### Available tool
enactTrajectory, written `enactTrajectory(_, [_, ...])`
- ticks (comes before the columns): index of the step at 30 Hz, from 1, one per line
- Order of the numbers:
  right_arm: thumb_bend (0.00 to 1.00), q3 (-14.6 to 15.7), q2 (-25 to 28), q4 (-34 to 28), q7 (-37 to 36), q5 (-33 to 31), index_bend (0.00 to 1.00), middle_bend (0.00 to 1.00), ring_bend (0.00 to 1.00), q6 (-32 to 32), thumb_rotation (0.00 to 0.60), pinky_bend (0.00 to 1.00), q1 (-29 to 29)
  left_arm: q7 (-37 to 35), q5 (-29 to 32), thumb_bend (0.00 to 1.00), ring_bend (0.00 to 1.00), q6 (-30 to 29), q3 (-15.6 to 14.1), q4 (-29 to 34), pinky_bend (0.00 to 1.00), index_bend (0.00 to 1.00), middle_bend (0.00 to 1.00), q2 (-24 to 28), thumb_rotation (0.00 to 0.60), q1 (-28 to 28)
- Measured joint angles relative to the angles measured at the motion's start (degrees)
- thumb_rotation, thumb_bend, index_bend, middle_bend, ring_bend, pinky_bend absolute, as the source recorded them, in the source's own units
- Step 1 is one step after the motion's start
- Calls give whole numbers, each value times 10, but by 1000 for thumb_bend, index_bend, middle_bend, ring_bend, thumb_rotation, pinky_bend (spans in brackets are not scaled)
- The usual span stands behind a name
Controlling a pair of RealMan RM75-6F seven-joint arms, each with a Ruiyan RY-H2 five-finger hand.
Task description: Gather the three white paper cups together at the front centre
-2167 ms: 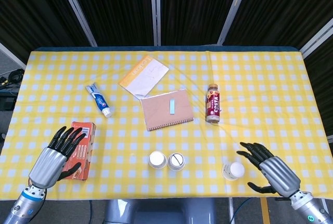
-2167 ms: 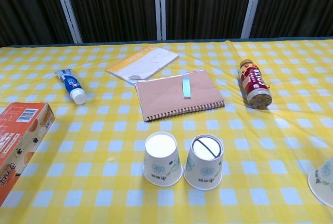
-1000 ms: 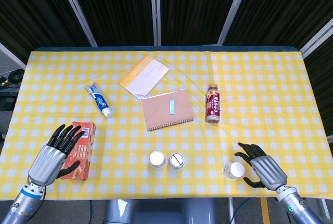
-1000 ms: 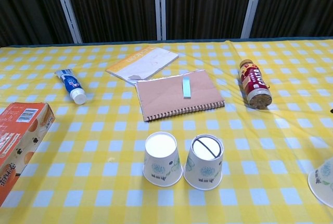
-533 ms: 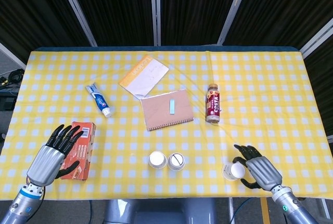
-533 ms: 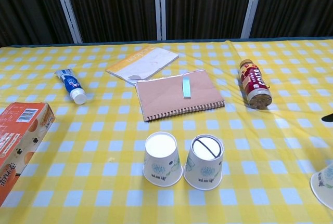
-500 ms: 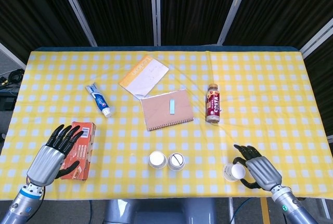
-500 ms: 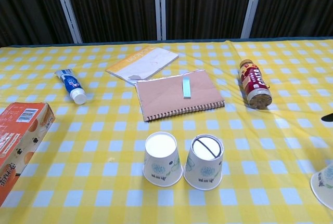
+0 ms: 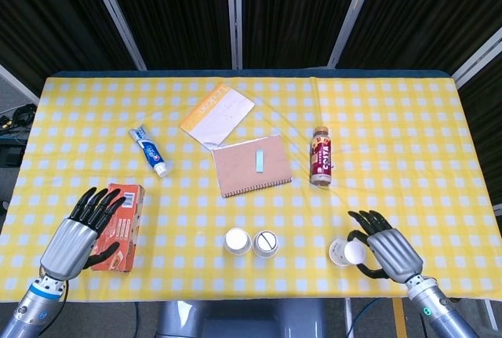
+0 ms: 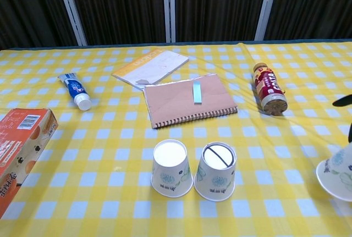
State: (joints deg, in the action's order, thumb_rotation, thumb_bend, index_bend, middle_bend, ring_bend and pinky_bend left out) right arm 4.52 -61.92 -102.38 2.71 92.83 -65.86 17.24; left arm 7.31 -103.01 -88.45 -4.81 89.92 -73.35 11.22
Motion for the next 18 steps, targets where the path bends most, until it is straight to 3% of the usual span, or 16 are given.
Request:
enactTrajectory(8, [225, -54, 37, -91, 5, 9, 480, 69, 0, -21, 600, 77, 32, -5, 3, 255, 0, 1, 5, 0, 0, 0, 0, 2, 600, -1])
enactTrajectory(18, [225, -89, 29, -156, 45, -16, 482, 72, 0, 32, 600, 82, 89, -10, 5, 257, 0, 4, 8, 1, 0, 0, 0, 5, 600, 0])
